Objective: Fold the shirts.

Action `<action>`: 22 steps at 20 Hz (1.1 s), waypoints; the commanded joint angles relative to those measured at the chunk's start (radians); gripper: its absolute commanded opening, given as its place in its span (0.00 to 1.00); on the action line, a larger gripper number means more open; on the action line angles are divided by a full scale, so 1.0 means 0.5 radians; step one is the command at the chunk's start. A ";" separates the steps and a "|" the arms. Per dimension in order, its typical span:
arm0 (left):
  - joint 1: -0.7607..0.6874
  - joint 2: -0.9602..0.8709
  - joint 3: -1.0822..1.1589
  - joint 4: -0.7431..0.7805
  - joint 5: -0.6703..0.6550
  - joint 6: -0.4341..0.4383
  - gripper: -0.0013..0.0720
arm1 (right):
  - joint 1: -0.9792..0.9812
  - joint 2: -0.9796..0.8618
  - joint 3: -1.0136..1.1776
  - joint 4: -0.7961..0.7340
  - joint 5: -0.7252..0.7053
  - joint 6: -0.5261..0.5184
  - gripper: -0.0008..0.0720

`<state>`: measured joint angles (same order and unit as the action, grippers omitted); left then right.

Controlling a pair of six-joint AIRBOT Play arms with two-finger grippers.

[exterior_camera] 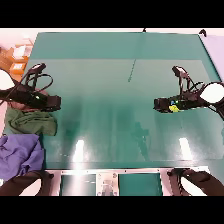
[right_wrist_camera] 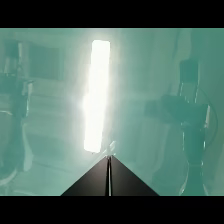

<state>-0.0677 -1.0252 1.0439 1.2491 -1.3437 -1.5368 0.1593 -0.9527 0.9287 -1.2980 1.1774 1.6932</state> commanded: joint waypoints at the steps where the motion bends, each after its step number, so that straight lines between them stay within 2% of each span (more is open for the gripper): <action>1: 0.000 0.000 -0.002 0.001 0.001 0.001 0.05 | 0.002 0.001 -0.007 0.000 -0.002 0.001 0.04; 11: 0.000 -0.001 -0.002 0.001 0.005 0.001 0.05 | 0.002 -0.001 -0.008 0.001 -0.003 0.002 0.04; 13: 0.000 -0.002 -0.002 -0.001 0.050 0.001 0.05 | 0.002 -0.001 -0.008 0.001 -0.124 0.001 0.04; 18: 0.000 -0.003 -0.002 -0.054 0.323 0.003 0.05 | 0.002 -0.001 -0.008 0.013 -0.141 0.001 0.04; 19: 0.006 -0.003 0.009 -0.020 0.422 0.031 0.05 | 0.002 -0.001 -0.008 0.014 -0.140 0.001 0.04; 21: 0.072 -0.004 0.106 0.270 0.616 0.069 0.05 | 0.002 -0.001 -0.008 0.013 -0.141 0.001 0.04; 22: 0.146 -0.011 0.184 0.459 0.700 0.043 0.45 | 0.002 -0.001 -0.008 0.011 -0.143 0.001 0.07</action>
<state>-0.0395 -1.0275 1.0817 1.3090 -1.1320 -1.5173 0.1593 -0.9527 0.9249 -1.2934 1.1110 1.6932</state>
